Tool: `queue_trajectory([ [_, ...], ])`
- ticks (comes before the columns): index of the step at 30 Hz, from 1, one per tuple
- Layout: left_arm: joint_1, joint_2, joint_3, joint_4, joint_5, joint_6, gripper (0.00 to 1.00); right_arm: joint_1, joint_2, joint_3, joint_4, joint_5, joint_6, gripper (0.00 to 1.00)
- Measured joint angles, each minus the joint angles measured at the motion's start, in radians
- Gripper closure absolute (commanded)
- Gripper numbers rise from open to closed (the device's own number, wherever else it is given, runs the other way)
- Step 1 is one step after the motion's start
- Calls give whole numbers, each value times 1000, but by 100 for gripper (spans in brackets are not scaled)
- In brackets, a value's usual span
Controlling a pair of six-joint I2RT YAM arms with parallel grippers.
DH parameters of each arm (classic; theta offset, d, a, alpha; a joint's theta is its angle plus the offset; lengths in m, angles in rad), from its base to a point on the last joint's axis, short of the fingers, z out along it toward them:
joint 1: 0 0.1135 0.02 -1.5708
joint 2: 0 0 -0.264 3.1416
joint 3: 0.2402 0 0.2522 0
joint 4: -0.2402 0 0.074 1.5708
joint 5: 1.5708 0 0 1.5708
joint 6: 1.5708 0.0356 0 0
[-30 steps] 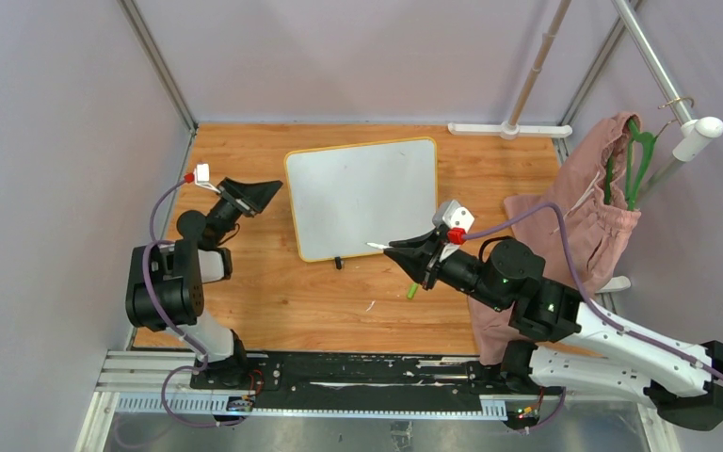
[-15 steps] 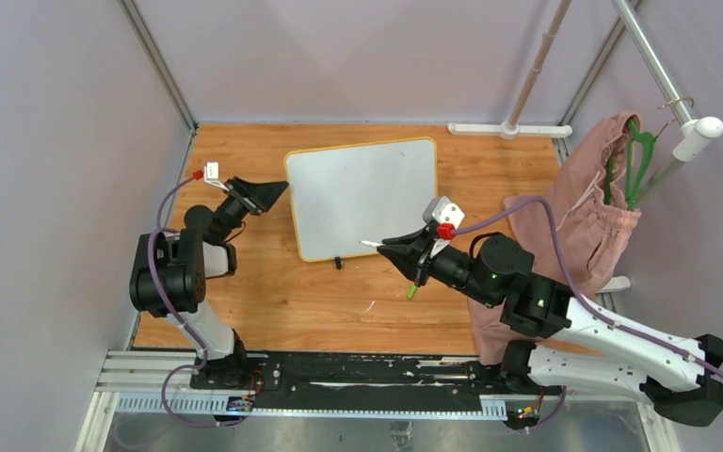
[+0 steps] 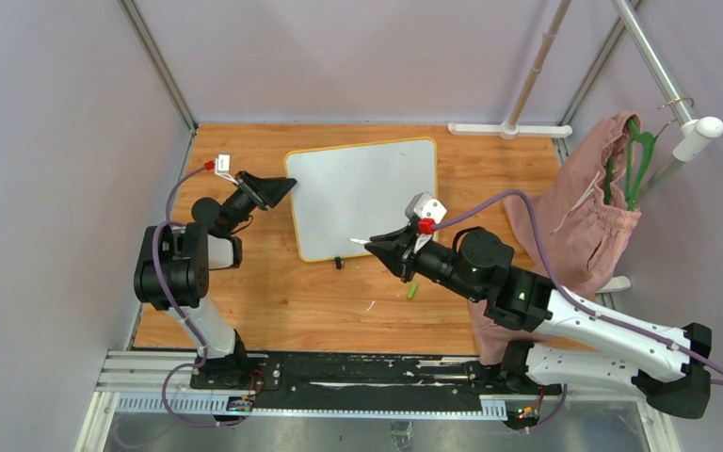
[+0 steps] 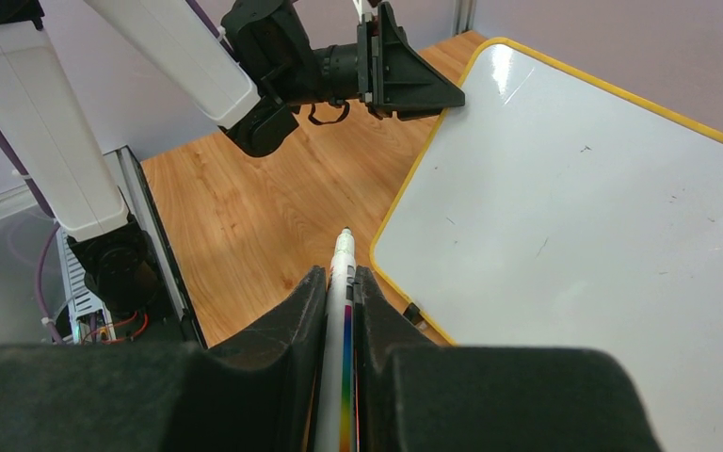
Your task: Write a sentence on the whiteboard
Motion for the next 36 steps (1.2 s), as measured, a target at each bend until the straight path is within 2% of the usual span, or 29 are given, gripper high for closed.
queue_trajectory([
  [11,-14,9,3,0,11,8,72,0,76,9,64,8,2,100],
  [17,-14,9,-1,8,11,14,81,0,137,9,165,95,0,100],
  [24,-14,9,-9,13,8,27,86,0,317,12,295,241,-54,100],
  [36,-14,2,-22,17,-2,34,90,-4,594,116,438,341,-157,100],
])
